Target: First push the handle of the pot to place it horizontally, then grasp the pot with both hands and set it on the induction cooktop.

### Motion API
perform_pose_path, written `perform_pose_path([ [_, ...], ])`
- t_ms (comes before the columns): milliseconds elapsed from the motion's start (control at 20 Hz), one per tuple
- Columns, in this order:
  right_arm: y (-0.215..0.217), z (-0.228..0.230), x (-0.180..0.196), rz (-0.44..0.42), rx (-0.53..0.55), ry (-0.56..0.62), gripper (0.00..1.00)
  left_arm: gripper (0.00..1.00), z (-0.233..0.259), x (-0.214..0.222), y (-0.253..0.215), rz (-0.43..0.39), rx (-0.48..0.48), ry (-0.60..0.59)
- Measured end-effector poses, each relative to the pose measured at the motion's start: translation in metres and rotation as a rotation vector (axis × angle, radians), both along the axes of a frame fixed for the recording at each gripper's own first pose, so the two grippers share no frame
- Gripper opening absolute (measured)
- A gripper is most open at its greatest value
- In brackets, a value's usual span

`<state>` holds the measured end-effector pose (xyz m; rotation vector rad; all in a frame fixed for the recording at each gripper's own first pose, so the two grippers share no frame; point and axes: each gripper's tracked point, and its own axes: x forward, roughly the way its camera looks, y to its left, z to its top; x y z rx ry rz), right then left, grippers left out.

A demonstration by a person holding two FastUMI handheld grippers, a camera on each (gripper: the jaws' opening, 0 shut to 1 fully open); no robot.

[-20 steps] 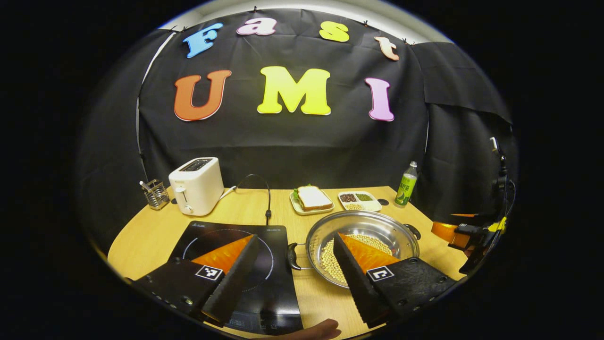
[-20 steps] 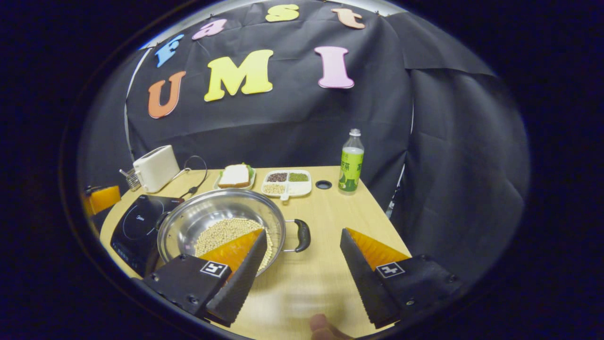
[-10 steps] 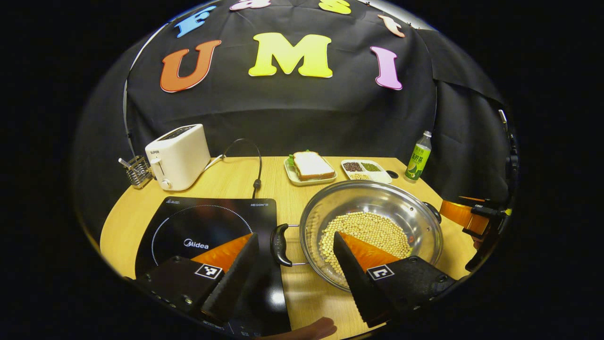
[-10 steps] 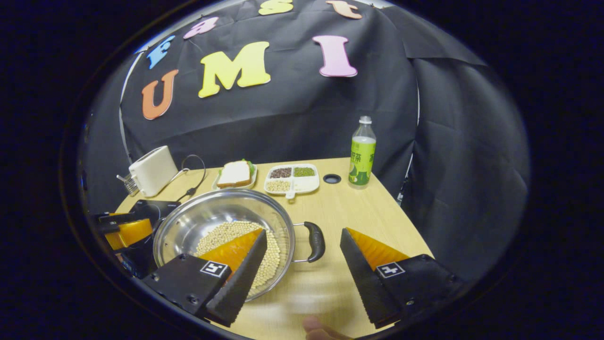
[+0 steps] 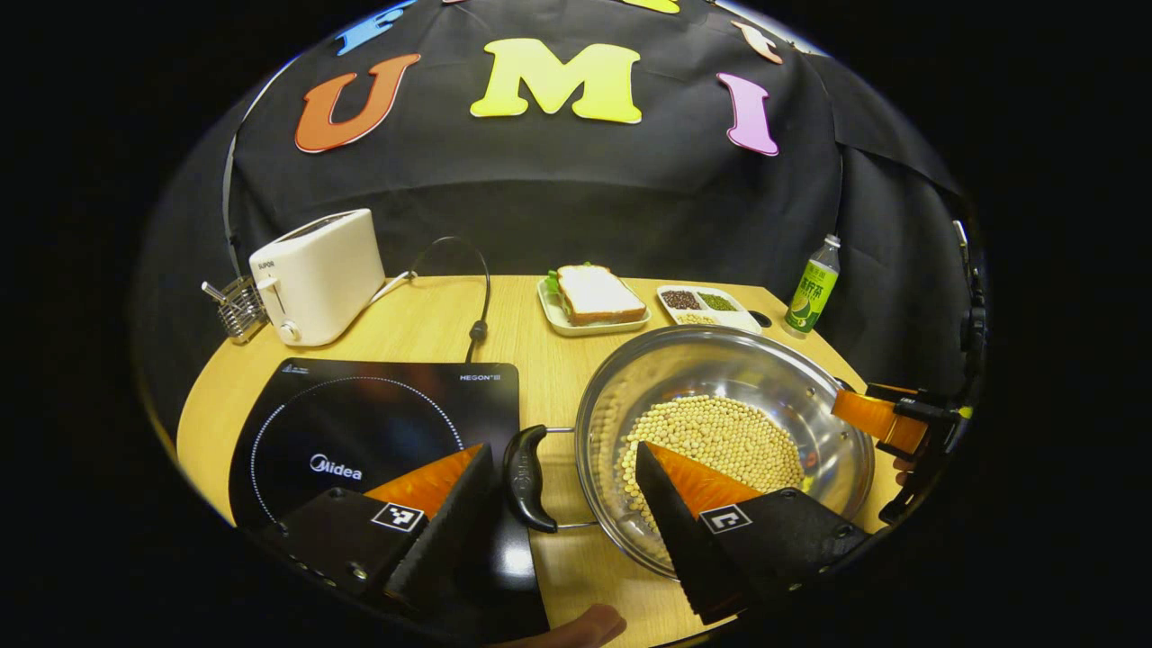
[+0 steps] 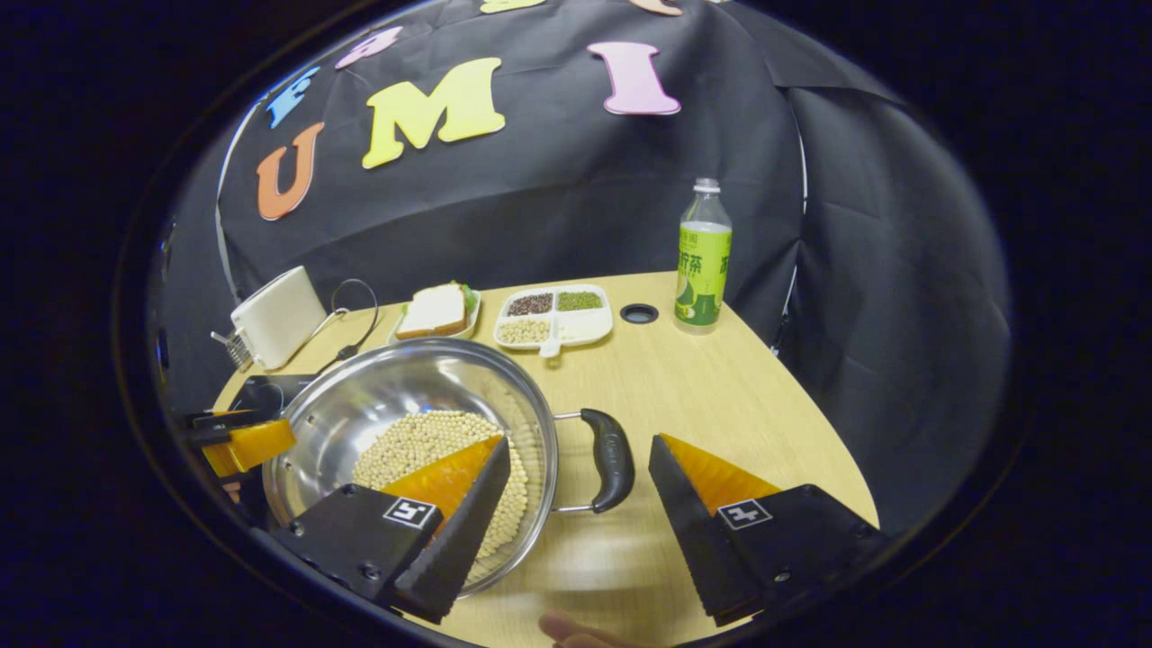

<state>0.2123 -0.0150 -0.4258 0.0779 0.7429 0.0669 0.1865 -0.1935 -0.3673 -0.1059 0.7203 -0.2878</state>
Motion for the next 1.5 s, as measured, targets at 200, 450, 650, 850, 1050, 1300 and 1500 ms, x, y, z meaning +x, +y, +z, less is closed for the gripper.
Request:
perform_pose_path([
  [200,-0.001,-0.012,0.006,0.000,-0.001,0.009,0.98,0.94,-0.009,0.005,0.000,-0.003,0.001,0.007],
  [450,0.000,-0.028,0.004,-0.007,0.011,0.056,0.95,0.75,-0.013,0.014,0.007,0.051,-0.019,-0.005],
  [650,-0.005,-0.030,0.006,-0.024,0.002,0.044,0.89,0.58,-0.012,0.013,0.007,0.065,-0.071,-0.006],
  [850,0.001,-0.034,0.002,-0.043,0.049,0.068,0.70,0.56,-0.011,0.011,0.008,0.051,-0.065,-0.004],
  [1050,-0.003,-0.029,-0.011,-0.069,0.059,0.083,0.64,0.55,-0.010,0.000,0.005,0.028,-0.025,-0.001],
  [1300,-0.016,-0.010,-0.041,-0.098,0.065,0.074,0.60,0.51,0.009,-0.022,-0.001,0.015,-0.056,-0.011],
  [1500,-0.024,0.024,-0.062,-0.124,0.052,0.036,0.61,0.51,0.035,-0.039,-0.002,-0.002,-0.083,-0.045],
])
